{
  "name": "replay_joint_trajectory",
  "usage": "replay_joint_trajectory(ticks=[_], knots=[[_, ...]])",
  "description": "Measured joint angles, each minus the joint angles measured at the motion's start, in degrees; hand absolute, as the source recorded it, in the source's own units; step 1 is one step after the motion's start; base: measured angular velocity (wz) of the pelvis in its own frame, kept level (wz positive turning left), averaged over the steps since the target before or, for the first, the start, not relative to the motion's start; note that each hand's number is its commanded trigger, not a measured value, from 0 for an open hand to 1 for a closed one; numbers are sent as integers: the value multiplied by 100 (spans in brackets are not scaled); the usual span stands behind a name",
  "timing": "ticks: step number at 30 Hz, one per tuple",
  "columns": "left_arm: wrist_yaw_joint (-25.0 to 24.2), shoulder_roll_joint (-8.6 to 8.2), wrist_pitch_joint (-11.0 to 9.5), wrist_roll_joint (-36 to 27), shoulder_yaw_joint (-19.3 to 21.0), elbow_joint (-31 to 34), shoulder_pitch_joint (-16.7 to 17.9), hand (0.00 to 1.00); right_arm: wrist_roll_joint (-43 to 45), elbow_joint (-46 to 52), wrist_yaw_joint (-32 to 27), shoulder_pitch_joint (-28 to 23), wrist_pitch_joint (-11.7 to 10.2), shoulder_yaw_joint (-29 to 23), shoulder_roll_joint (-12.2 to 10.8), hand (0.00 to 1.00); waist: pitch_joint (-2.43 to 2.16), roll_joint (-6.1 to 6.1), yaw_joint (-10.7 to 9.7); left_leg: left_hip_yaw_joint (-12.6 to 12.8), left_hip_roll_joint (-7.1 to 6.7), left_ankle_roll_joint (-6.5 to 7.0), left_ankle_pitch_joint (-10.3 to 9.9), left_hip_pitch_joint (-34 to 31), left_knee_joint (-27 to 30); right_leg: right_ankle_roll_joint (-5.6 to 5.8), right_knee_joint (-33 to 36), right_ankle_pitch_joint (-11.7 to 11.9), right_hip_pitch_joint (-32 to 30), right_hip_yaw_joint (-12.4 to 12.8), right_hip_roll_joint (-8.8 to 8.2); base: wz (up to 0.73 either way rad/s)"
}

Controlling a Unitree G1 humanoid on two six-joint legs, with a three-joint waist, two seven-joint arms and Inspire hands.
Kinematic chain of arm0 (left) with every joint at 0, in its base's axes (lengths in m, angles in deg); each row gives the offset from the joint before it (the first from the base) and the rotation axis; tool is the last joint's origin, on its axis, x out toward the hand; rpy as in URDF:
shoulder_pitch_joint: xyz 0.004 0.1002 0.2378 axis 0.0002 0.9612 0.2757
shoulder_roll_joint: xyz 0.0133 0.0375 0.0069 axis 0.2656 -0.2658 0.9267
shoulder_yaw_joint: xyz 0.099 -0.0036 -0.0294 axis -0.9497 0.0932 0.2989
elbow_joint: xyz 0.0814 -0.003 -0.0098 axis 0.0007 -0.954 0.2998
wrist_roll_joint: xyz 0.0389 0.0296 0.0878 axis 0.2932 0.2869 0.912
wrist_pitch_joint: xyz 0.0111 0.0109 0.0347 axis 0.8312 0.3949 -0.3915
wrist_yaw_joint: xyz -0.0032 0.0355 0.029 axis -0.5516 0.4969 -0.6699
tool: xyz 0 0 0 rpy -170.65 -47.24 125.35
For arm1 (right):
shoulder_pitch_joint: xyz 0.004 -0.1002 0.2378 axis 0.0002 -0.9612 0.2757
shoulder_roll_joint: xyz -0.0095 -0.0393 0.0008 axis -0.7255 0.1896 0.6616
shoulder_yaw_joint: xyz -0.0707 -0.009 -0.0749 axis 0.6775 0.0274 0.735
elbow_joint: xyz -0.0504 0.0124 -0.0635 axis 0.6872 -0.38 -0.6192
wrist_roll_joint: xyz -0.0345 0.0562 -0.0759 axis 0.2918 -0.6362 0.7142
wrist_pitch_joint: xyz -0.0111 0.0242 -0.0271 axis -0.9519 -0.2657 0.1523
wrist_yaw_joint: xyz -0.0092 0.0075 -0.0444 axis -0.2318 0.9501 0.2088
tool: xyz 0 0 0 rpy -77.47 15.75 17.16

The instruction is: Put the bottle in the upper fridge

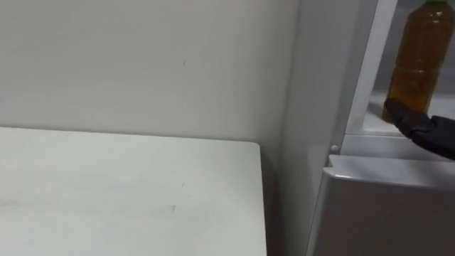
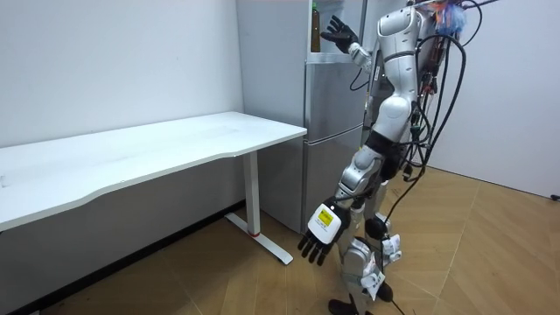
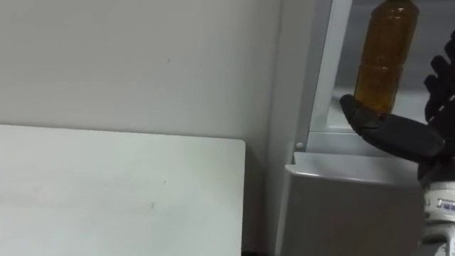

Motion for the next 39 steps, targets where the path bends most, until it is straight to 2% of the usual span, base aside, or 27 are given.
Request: replay_joint_trajectory(ticks=[7, 10, 14, 16, 20, 23, 28, 32, 34, 39], knots=[[0, 0, -104, 6, -8, -104, 29, 0, 121, 451, 43, -455, -137, -12, -218, 0, 10, 11, -59, 11, 12, 12, -51, 22, 42, 2, 76, 0, -14, 33, -1, -4], [2, -6, -123, 6, -8, -104, 39, 0, 174, 470, 77, -538, -239, -14, -414, 0, 18, 22, -87, 12, 15, 16, -64, 20, 57, 4, 76, -2, -30, 35, -4, 0], [2, -74, -131, 1, 3, -118, 30, 0, 439, 707, 67, -701, -243, -136, -646, 0, 6, 58, -146, 46, 6, 32, -81, -44, 121, 14, 81, -14, -106, 54, -17, -3], [2, -74, -159, 5, 16, -183, 25, 0, 818, 825, 29, -855, -246, -145, -646, 0, -3, 67, -141, 91, 6, 33, -80, -17, 98, 16, 83, -15, -106, 70, -16, -10], [2, -72, -261, 4, 9, -438, 0, 0, 2007, 854, -276, -1127, -475, -142, -669, 0, -6, 72, -137, 173, 13, 31, -83, 24, 72, 19, 72, -16, -106, 195, 4, -12], [3, -73, -275, 2, 6, -476, -30, 0, 2481, 856, -492, -1339, -603, -142, -710, 0, -9, 71, -134, 179, 12, 31, -84, 30, 42, 20, 72, -17, -121, 194, 6, 0], [108, -75, -301, -29, -29, -548, -99, 0, 2814, 850, -724, -1534, -631, -135, -716, 0, -11, 86, -120, 239, 25, 30, -85, 13, 22, 20, 85, -17, -189, 219, 12, -5], [183, -73, -329, -51, -141, -536, -109, 0, 2813, 636, -985, -1735, -828, -94, -876, 0, 7, 123, -129, 268, 38, 23, -102, 13, 31, 20, 71, -17, -197, 256, 21, -2], [203, -68, -359, -49, -199, -550, -93, 0, 2806, 349, -1018, -1878, -910, -44, -896, 0, 1, 129, -133, 306, 46, 18, -109, 33, 32, 20, 79, -17, -193, 282, 28, -8], [244, -69, -481, -53, -232, -551, -99, 0, 2753, -349, -1188, -2285, -907, 46, -1095, 0, -2, 218, -149, 317, 50, 17, -110, 35, 9, 20, 104, -17, -195, 282, 29, -1]])
